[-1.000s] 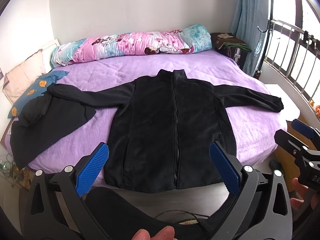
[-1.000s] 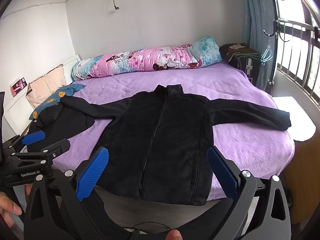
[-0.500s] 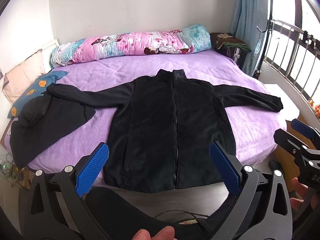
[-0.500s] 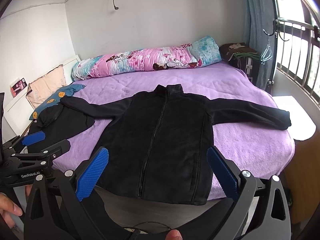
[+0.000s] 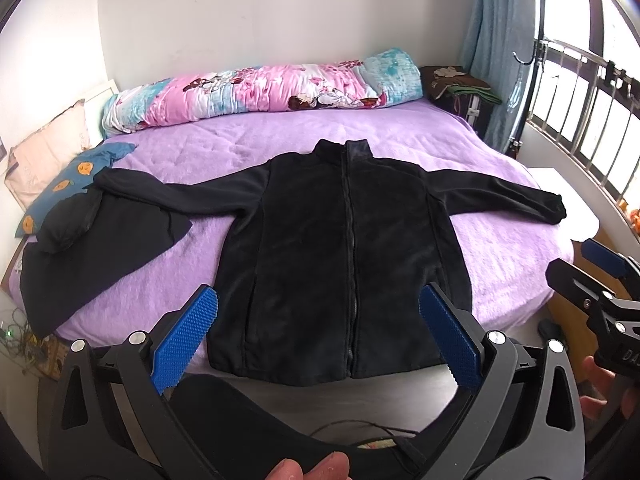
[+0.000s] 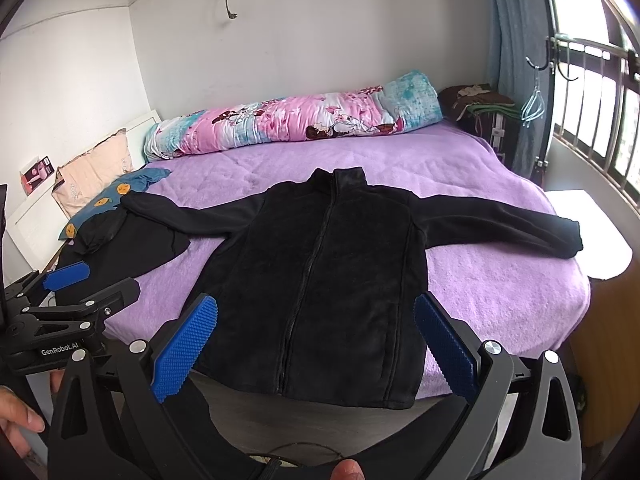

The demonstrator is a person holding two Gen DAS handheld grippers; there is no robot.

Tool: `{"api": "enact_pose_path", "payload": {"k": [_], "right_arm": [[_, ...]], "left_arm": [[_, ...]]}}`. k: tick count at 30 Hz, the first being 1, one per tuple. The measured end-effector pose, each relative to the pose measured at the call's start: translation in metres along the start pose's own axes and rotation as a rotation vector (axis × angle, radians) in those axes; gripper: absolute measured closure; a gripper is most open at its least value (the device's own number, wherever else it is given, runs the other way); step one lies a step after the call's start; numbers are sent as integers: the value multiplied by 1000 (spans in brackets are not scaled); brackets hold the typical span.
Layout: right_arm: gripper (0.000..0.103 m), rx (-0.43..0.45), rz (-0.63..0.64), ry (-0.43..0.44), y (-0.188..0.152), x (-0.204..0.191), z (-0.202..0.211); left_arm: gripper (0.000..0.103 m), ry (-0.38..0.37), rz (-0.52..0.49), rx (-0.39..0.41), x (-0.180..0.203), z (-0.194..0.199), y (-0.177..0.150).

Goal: Fold large clothes

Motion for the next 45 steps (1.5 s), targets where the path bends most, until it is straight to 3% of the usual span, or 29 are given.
{"api": "enact_pose_path", "payload": {"k": [24,30,37,45], "right_arm": [[6,-4,0,-4,-2,0,-3],[6,5,-8,-44,1,8,-8],[6,33,-26,-142,24,49,-31],[6,17,-154,-288,58,152,-101]], "left_arm": [[6,1,-7,4,4,0,-1],[6,5,-8,3,2,-4,0],[6,6,-66,33,11,-34,19],[6,-12,-73,-15,29,-122,36]]}}
Point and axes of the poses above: each gripper's, at about its wrist camera, not at the fingertips, and z roughly against the way its jaws point, x to its right, y to its top, the point moved 5 cm from there along -z, roughly the way its jaws point, and after that the axes turned 6 degrees about -y, right-handed, at the moved point
